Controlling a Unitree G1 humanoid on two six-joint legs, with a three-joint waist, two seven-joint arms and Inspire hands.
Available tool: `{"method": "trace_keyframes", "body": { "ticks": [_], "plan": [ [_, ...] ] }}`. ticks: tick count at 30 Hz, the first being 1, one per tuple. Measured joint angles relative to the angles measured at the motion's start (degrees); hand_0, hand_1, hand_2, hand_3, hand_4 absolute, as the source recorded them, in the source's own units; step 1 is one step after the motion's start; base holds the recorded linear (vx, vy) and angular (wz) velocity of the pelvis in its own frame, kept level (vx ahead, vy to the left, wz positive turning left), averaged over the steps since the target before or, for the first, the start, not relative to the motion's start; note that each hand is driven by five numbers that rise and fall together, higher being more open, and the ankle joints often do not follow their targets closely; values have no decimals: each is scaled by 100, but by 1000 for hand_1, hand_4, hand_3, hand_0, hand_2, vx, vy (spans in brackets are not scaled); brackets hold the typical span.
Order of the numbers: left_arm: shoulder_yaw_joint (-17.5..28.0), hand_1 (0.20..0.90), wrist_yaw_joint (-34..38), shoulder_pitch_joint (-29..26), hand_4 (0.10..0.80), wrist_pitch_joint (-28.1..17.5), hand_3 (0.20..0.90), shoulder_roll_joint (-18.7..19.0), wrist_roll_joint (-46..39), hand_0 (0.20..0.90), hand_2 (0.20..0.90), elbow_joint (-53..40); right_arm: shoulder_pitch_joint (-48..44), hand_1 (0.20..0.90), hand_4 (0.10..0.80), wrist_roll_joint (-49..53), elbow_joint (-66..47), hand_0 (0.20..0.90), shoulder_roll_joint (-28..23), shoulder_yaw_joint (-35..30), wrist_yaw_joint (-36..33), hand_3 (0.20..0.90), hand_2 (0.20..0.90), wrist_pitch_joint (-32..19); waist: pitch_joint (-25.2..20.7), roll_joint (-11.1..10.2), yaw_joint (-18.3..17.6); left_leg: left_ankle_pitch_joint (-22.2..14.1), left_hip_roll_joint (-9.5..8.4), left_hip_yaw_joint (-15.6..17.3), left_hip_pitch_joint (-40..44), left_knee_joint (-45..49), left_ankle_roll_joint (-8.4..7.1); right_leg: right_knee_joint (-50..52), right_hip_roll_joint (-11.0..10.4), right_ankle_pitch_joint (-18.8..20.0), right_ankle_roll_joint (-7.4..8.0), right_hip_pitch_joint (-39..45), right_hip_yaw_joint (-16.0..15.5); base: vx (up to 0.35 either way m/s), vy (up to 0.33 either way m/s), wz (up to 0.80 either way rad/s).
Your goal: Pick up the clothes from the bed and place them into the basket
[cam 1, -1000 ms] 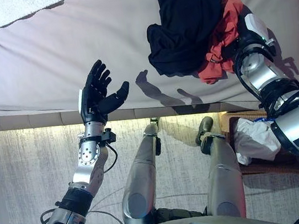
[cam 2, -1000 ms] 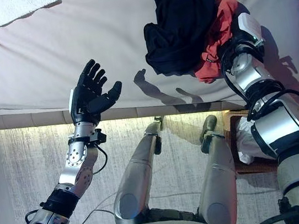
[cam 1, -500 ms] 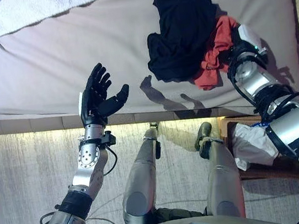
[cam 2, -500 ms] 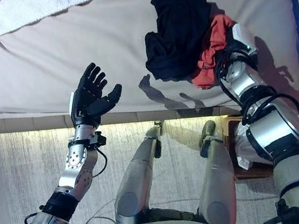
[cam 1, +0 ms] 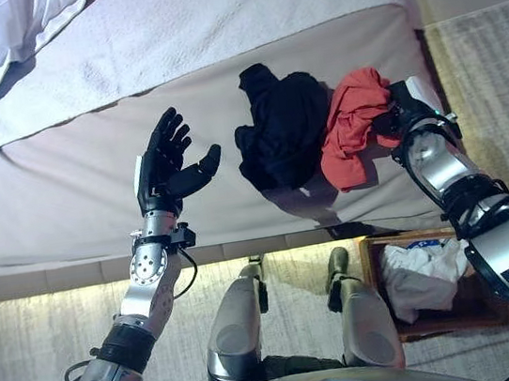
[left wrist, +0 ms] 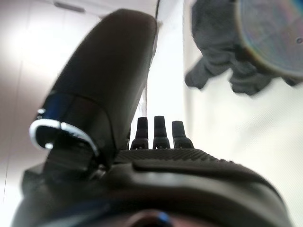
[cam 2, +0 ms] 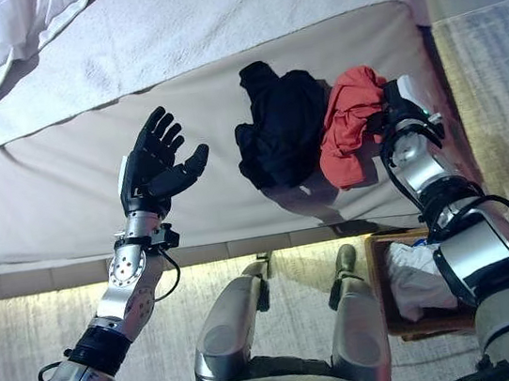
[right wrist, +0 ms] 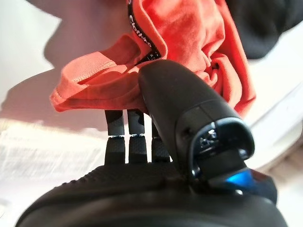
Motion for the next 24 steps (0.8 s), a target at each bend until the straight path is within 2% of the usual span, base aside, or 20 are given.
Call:
{"method": "trace_keyframes", "body": {
  "ticks": [6, 9, 11, 13, 17, 24],
  "plan": [
    [110, 900, -136, 204, 800, 560, 900, 239, 540, 900, 900, 8, 573, 300, 100, -5, -736, 300, -280, -677, -7, 200, 300, 91, -288, -460, -399, -66, 29, 288, 533, -217, 13, -493, 80, 119, 38, 509, 212, 55, 7, -24],
    [116, 900, -123, 363, 800, 728, 900, 265, 745, 900, 900, 84, 1120, 300, 100, -10, -1022, 300, -284, -992, -9, 200, 300, 80, -679, -606, -553, -145, 88, 473, 633, -334, -21, -752, 164, 226, 53, 575, 366, 12, 24, -31],
    [114, 900, -95, 381, 800, 853, 900, 262, 878, 900, 900, 275, 1372, 300, 100, -13, -1104, 300, -284, -1051, -18, 200, 300, 73, -783, -617, -642, -146, 98, 534, 794, -433, -21, -942, 190, 296, 52, 750, 404, -16, 15, -22],
    [121, 900, -76, 505, 800, 991, 900, 197, 982, 900, 900, 520, 1707, 300, 100, -16, -1169, 300, -284, -1062, -17, 200, 300, 73, -1103, -605, -836, -145, 100, 557, 849, -597, -21, -1119, 217, 353, 91, 772, 465, -24, 8, -18],
    [122, 900, -113, 827, 800, 1150, 900, 118, 1102, 900, 900, 717, 2440, 300, 100, -20, -1399, 300, -284, -1364, -25, 200, 300, 67, -1404, -579, -1068, -142, 117, 788, 1077, -836, -24, -1468, 272, 523, 108, 932, 680, -64, 4, -28],
    [124, 900, -145, 859, 800, 1163, 900, 25, 1380, 900, 900, 884, 3303, 300, 100, -11, -1521, 300, -282, -1927, -70, 200, 300, 40, -1589, -501, -1465, -172, 126, 1058, 1170, -855, -54, -1708, 305, 680, 119, 980, 993, -36, 0, -21]
  ]
}}
